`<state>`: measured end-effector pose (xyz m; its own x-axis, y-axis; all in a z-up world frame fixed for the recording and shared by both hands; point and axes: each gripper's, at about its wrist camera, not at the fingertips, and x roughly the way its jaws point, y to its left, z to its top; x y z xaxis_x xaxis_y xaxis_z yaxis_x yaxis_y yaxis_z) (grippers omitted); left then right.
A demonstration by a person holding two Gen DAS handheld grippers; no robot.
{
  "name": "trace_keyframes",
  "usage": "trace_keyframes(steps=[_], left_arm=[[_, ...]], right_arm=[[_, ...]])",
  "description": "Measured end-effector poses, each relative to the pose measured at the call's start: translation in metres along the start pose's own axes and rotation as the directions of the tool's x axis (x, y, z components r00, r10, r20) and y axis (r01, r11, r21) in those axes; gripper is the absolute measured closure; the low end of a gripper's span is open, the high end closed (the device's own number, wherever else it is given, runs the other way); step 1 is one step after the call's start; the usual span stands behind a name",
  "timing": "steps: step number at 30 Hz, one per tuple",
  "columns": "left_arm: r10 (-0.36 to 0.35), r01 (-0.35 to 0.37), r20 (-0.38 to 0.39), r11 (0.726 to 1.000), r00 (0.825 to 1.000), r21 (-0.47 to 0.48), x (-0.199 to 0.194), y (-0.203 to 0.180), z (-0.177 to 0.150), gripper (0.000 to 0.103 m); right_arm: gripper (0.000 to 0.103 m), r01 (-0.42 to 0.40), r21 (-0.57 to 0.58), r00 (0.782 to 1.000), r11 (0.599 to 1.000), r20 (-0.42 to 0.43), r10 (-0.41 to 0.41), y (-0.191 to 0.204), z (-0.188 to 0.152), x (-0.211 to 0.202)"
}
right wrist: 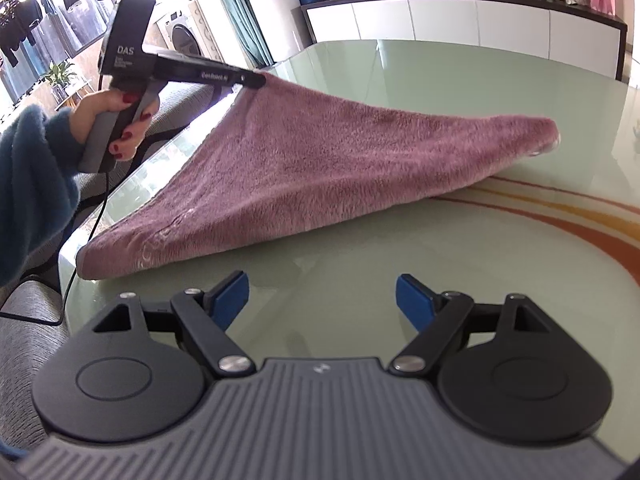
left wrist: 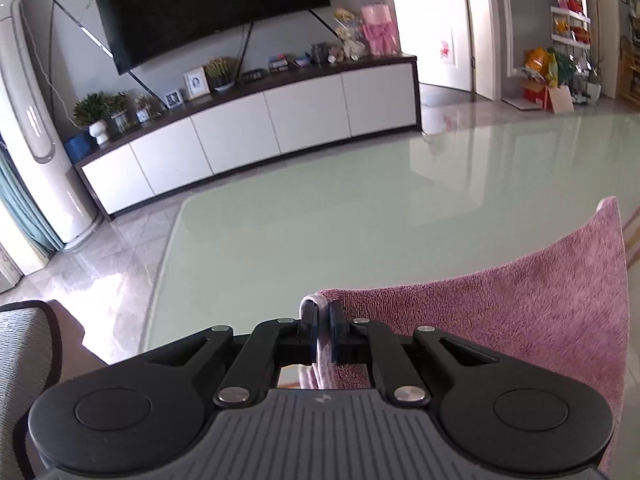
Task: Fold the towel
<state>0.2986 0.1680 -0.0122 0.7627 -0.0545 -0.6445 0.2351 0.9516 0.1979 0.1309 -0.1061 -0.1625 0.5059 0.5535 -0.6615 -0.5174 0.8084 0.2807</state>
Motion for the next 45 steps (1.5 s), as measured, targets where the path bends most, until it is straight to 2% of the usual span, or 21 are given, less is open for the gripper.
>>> trace_keyframes(steps=[5, 9, 10, 12, 15, 18, 20, 24, 26, 28, 30, 35, 37, 39, 45], left_arm=[[0.016, -0.016, -0.074, 1.0, 0.997, 0.003, 0.019, -0.001, -0.002, 0.095], [0.052, -0.048, -0.133, 0.998, 0.99, 0.035, 0.034, -0.006, -0.008, 0.085], [0.065, -0.062, -0.128, 0.998, 0.99, 0.032, 0.033, -0.005, -0.009, 0.082], [0.099, -0.097, -0.105, 0.995, 0.99, 0.016, 0.028, -0.001, -0.009, 0.064], [0.157, -0.159, -0.06, 0.987, 0.986, -0.024, 0.012, 0.008, -0.005, 0.052], [0.193, -0.194, -0.028, 0.979, 0.981, -0.056, -0.012, 0.009, -0.004, 0.051], [0.171, -0.172, -0.022, 0.983, 0.985, -0.064, -0.029, 0.001, -0.005, 0.051], [0.05, -0.053, -0.041, 0.995, 0.998, -0.089, -0.073, -0.04, -0.026, 0.051], [-0.005, -0.003, -0.064, 0.992, 0.998, -0.124, -0.086, -0.061, -0.039, 0.051], [-0.047, 0.032, -0.084, 0.986, 0.995, -0.165, -0.095, -0.078, -0.051, 0.051], [-0.082, 0.06, -0.101, 0.977, 0.991, -0.204, -0.101, -0.093, -0.063, 0.051], [-0.083, 0.033, -0.155, 0.952, 0.984, -0.304, -0.089, -0.098, -0.088, 0.053], [-0.095, 0.039, -0.15, 0.941, 0.984, -0.337, -0.088, -0.09, -0.094, 0.053], [-0.097, 0.039, -0.152, 0.937, 0.984, -0.348, -0.091, -0.083, -0.098, 0.053], [-0.102, 0.033, -0.155, 0.917, 0.983, -0.397, -0.11, -0.066, -0.114, 0.053]], right_arm=[[0.02, 0.002, -0.005, 1.0, 1.0, -0.003, -0.002, 0.001, -0.003, 0.001], [0.02, 0.005, -0.008, 1.0, 1.0, -0.001, -0.005, 0.002, -0.002, 0.0], [0.02, 0.005, -0.009, 1.0, 1.0, 0.0, -0.005, 0.003, -0.001, -0.001], [0.02, 0.007, -0.013, 1.0, 1.0, 0.003, -0.007, 0.002, 0.002, -0.002], [0.021, 0.016, -0.018, 0.999, 1.0, 0.043, -0.015, 0.003, 0.009, -0.006], [0.032, 0.003, -0.03, 0.997, 1.0, 0.074, -0.001, 0.006, 0.018, -0.006], [0.037, 0.0, -0.06, 0.996, 0.998, 0.09, 0.006, 0.012, 0.027, -0.003], [0.05, 0.018, -0.153, 0.997, 0.988, 0.078, -0.006, 0.027, 0.046, 0.016], [0.055, 0.023, -0.182, 0.997, 0.983, 0.076, -0.009, 0.032, 0.051, 0.022], [0.067, 0.023, -0.201, 0.998, 0.979, 0.064, -0.011, 0.034, 0.056, 0.031], [0.069, 0.027, -0.213, 0.999, 0.977, 0.052, -0.016, 0.033, 0.059, 0.038], [0.069, 0.02, -0.221, 1.0, 0.975, -0.011, -0.023, 0.02, 0.059, 0.059], [0.07, -0.005, -0.207, 1.0, 0.978, -0.01, 0.003, 0.011, 0.06, 0.058], [0.07, 0.004, -0.194, 1.0, 0.981, -0.001, -0.004, 0.002, 0.062, 0.056], [0.07, 0.099, -0.123, 0.995, 0.987, 0.039, -0.095, -0.034, 0.073, 0.043]])
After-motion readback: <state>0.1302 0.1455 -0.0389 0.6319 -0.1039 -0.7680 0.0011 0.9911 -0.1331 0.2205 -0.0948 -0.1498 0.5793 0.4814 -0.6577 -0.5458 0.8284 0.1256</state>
